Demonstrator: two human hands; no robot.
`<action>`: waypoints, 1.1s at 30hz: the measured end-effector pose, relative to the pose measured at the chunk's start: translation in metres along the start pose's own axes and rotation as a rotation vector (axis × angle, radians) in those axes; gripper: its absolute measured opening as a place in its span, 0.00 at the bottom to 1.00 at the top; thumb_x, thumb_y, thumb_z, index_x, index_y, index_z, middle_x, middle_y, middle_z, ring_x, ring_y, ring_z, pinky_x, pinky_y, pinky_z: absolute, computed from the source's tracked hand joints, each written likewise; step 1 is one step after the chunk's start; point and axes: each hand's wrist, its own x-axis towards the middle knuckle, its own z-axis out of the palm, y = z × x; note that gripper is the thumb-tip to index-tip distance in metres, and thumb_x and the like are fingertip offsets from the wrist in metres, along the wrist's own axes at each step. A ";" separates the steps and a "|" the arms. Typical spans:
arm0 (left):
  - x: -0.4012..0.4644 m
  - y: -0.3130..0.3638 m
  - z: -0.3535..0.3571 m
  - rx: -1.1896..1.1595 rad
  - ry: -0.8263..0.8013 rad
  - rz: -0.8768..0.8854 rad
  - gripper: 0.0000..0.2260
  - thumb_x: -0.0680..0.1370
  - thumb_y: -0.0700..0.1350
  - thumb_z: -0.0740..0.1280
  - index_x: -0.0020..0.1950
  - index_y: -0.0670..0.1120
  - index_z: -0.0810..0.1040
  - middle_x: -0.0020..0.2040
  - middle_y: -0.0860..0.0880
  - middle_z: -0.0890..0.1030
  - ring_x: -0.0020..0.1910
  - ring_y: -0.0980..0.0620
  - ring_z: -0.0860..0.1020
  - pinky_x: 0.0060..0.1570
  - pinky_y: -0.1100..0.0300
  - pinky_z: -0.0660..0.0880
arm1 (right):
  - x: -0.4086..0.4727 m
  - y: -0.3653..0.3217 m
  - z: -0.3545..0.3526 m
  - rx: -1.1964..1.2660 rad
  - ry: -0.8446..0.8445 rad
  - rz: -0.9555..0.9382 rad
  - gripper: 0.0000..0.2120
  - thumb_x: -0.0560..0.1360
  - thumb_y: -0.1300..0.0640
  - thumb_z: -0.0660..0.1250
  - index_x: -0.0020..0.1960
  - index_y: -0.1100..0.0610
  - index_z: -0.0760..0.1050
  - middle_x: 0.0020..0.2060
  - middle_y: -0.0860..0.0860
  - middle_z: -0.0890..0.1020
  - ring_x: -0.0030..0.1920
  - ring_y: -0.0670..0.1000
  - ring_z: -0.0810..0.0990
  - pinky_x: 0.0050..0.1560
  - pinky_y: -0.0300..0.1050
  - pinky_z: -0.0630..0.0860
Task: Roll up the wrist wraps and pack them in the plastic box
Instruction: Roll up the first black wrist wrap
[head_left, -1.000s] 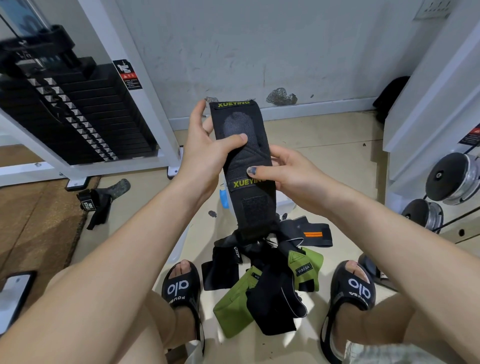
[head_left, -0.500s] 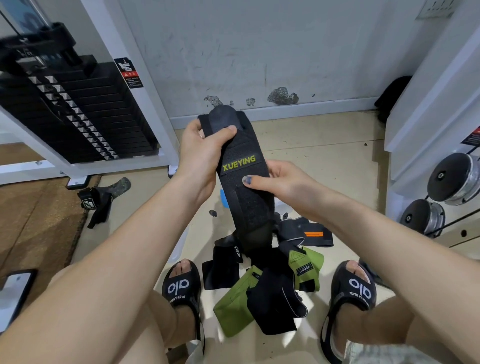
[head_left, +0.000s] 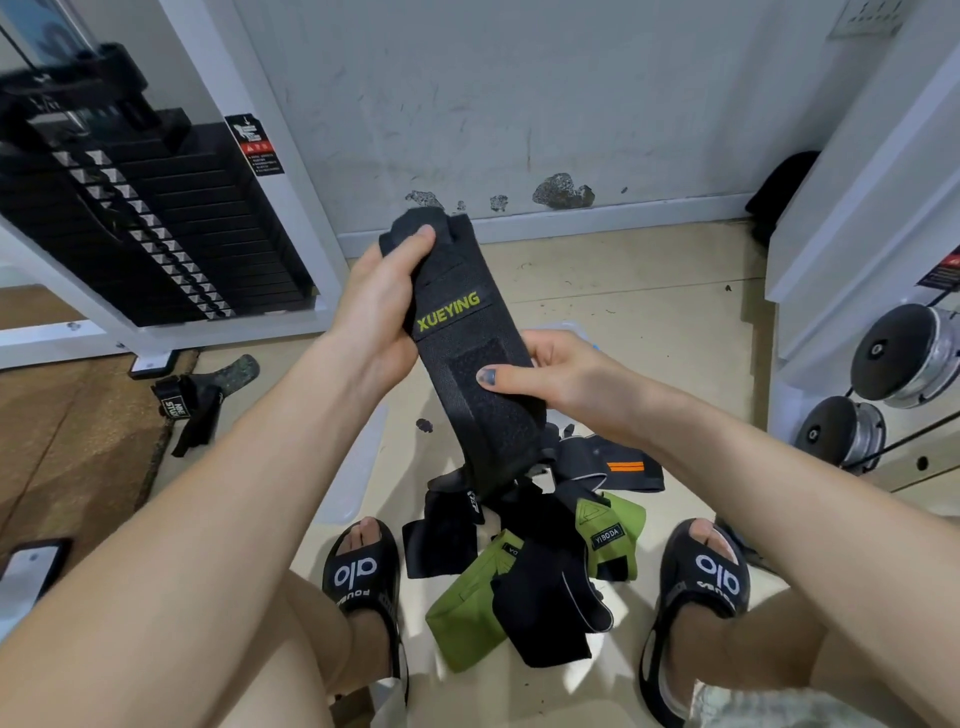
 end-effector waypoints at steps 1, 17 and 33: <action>0.000 0.000 0.001 -0.013 0.010 0.024 0.05 0.83 0.44 0.68 0.59 0.46 0.80 0.47 0.46 0.87 0.43 0.50 0.86 0.46 0.52 0.84 | 0.000 0.000 0.000 -0.003 0.002 0.002 0.06 0.83 0.63 0.65 0.50 0.58 0.81 0.45 0.49 0.86 0.47 0.48 0.84 0.50 0.41 0.79; 0.006 -0.005 -0.013 0.208 0.002 -0.283 0.29 0.83 0.67 0.58 0.59 0.43 0.81 0.51 0.46 0.87 0.49 0.50 0.86 0.55 0.53 0.83 | -0.004 0.001 -0.009 -0.069 0.056 0.140 0.06 0.79 0.59 0.71 0.55 0.58 0.81 0.49 0.54 0.87 0.50 0.53 0.86 0.48 0.43 0.80; -0.026 -0.044 0.009 0.160 -0.158 -0.385 0.16 0.86 0.49 0.59 0.62 0.40 0.82 0.54 0.41 0.85 0.50 0.45 0.84 0.57 0.49 0.80 | 0.000 0.003 -0.009 0.218 0.176 0.091 0.13 0.82 0.67 0.63 0.65 0.66 0.76 0.57 0.62 0.84 0.57 0.59 0.85 0.61 0.55 0.80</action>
